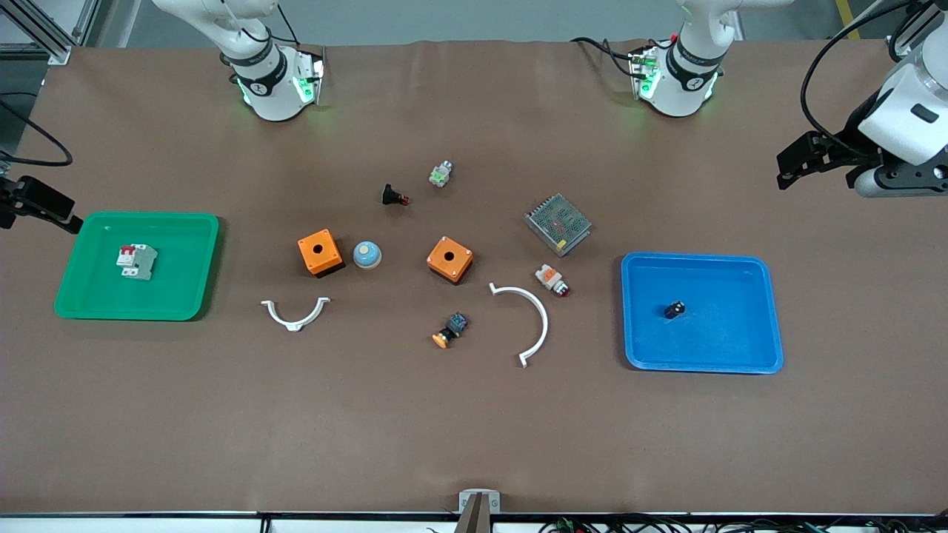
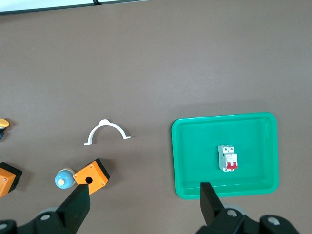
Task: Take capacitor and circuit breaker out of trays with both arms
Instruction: 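Reach the left gripper to the capacitor and the right gripper to the breaker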
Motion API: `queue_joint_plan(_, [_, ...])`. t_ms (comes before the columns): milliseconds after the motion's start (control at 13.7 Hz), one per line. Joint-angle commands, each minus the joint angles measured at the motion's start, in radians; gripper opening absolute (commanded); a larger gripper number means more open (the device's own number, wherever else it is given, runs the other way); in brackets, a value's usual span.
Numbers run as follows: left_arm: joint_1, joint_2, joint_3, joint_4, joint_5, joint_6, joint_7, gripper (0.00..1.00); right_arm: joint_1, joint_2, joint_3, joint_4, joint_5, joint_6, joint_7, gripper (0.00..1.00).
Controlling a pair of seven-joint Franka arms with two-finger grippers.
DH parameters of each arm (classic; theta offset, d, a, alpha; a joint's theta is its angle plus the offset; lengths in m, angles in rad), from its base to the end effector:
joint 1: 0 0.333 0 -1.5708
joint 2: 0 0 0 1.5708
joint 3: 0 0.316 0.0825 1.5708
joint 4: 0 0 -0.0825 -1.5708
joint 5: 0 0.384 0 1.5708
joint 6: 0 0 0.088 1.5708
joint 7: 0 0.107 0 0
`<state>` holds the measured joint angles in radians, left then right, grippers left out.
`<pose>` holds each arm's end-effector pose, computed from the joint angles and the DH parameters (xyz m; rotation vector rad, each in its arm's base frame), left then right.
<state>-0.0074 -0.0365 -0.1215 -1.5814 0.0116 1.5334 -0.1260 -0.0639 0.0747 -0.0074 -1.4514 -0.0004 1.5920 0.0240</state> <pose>0.5350 -0.0694 0.6361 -3.1242 0.0038 0.0151 0.5792 -0.0412 0.6406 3.1338 -0.1494 0.1034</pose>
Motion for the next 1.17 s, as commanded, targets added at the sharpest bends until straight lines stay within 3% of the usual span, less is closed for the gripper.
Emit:
queue_joint_plan(0, [0.006,0.007,0.002,0.017,-0.010,-0.019,0.029,1.00,0.007,0.014,-0.003,0.023,0.011,-0.006,-0.006,1.00])
queue_joint_plan(438, [0.004,0.122,0.010,0.048,-0.002,-0.006,0.082,1.00,0.004,0.013,-0.003,0.023,0.008,0.000,-0.009,1.00])
queue_joint_plan(803, [0.007,0.162,0.006,-0.173,-0.005,0.274,0.028,1.00,0.007,0.017,-0.005,0.022,-0.001,-0.012,-0.007,1.00])
queue_joint_plan(949, [0.006,0.220,0.006,-0.236,-0.005,0.390,0.029,1.00,0.000,0.022,-0.005,0.014,-0.009,-0.014,-0.009,1.00])
queue_joint_plan(1095, [0.006,0.294,0.006,-0.264,-0.005,0.476,0.029,1.00,0.006,0.075,-0.005,-0.003,-0.099,-0.017,-0.009,1.00])
